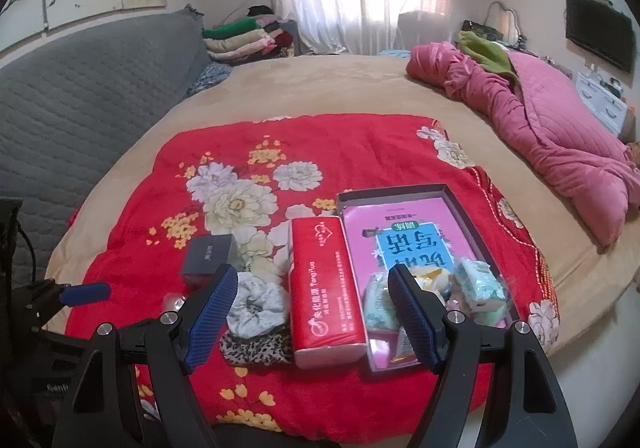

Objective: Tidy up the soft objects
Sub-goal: 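Move both open tools back over the scrunchies and pink packet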

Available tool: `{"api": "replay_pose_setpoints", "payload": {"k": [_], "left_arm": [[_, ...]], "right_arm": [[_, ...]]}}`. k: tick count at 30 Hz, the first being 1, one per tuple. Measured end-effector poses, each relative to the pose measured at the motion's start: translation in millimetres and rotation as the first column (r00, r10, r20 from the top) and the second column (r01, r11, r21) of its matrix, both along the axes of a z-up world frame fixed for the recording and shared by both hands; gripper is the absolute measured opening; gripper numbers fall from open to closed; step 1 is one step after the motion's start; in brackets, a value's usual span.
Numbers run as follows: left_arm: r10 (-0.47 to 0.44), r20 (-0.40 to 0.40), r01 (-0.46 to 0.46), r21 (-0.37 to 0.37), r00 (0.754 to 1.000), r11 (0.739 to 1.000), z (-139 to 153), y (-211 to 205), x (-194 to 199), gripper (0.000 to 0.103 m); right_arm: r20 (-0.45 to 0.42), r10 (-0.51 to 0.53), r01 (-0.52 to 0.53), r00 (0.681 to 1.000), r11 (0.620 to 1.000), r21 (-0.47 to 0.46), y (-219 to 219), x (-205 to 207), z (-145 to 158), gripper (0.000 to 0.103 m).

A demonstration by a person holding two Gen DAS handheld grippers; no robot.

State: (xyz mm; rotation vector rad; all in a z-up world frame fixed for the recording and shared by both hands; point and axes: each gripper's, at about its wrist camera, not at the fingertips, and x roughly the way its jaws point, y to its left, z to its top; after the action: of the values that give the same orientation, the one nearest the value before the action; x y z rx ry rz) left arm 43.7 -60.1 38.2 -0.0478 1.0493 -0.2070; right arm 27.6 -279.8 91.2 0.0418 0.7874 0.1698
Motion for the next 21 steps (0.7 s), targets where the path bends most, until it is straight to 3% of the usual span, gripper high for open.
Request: {"api": "replay_pose_setpoints", "payload": {"k": [13, 21], "left_arm": [[0.129, -0.05, -0.13, -0.019, 0.99, 0.991, -18.2, 64.1, 3.0, 0.088], [0.109, -0.109, -0.11, -0.001, 0.988, 0.994, -45.3, 72.4, -2.2, 0.088]], "right_arm": [[-0.027, 0.061, -0.061, 0.998, 0.998, -0.031, 19.7, -0.6, -12.4, 0.079], [-0.072, 0.124, -0.128, 0.99, 0.99, -0.054, 40.7, 1.6, -30.6, 0.079]]}}
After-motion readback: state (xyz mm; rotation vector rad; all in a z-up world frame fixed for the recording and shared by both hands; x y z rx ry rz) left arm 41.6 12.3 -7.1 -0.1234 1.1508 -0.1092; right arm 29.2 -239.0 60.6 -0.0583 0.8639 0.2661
